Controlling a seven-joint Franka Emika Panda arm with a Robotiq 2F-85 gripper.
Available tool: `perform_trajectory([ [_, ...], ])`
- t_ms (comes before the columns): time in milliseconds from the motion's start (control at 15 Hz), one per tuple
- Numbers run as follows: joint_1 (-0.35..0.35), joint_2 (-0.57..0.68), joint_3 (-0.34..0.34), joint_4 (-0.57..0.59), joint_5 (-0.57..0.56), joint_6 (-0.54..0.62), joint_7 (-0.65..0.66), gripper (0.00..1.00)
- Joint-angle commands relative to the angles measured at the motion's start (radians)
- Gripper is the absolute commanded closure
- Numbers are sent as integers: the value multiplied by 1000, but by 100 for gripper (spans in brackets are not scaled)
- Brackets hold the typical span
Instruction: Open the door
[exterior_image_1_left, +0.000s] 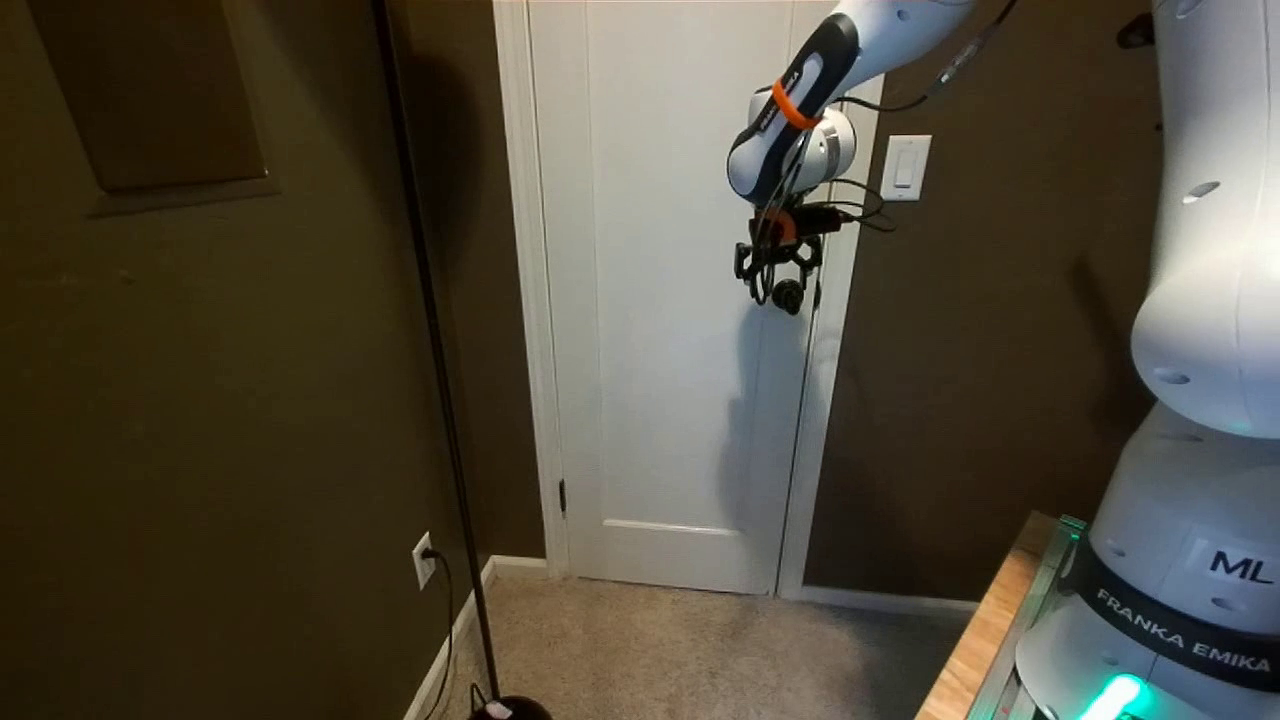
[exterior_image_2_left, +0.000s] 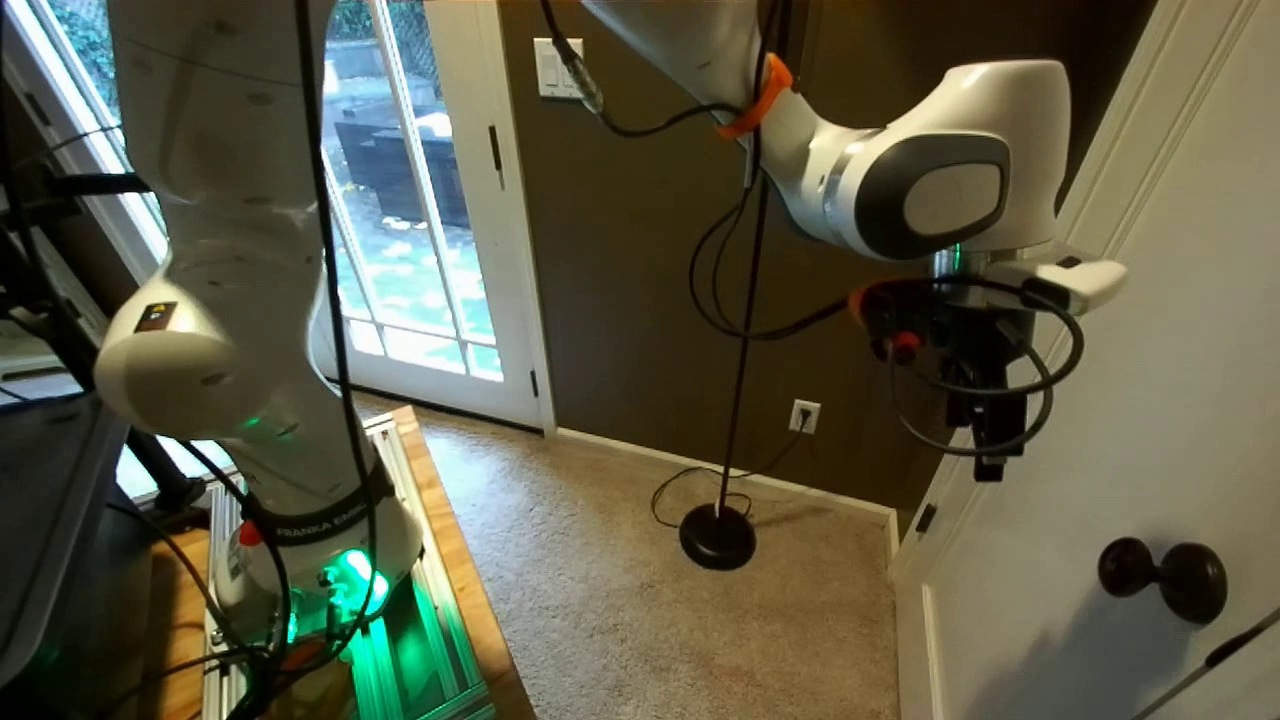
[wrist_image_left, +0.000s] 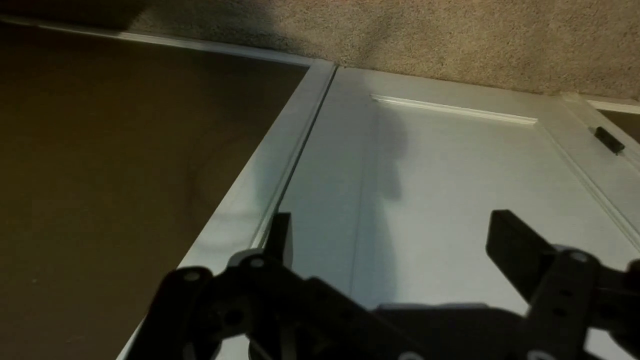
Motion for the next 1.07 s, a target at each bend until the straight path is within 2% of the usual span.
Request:
perform_trajectory([
  [0,-39,69,-3,77,90,17,-107,0],
  [67,-4,28,-23,28,49,2,-63,0],
  [533,-19,60,-22,61,71,10,-89,0],
  [600,-19,80,-23,75,73,39,-78,0],
  [1000,-32,193,-39,226,95,-1,-40,0],
])
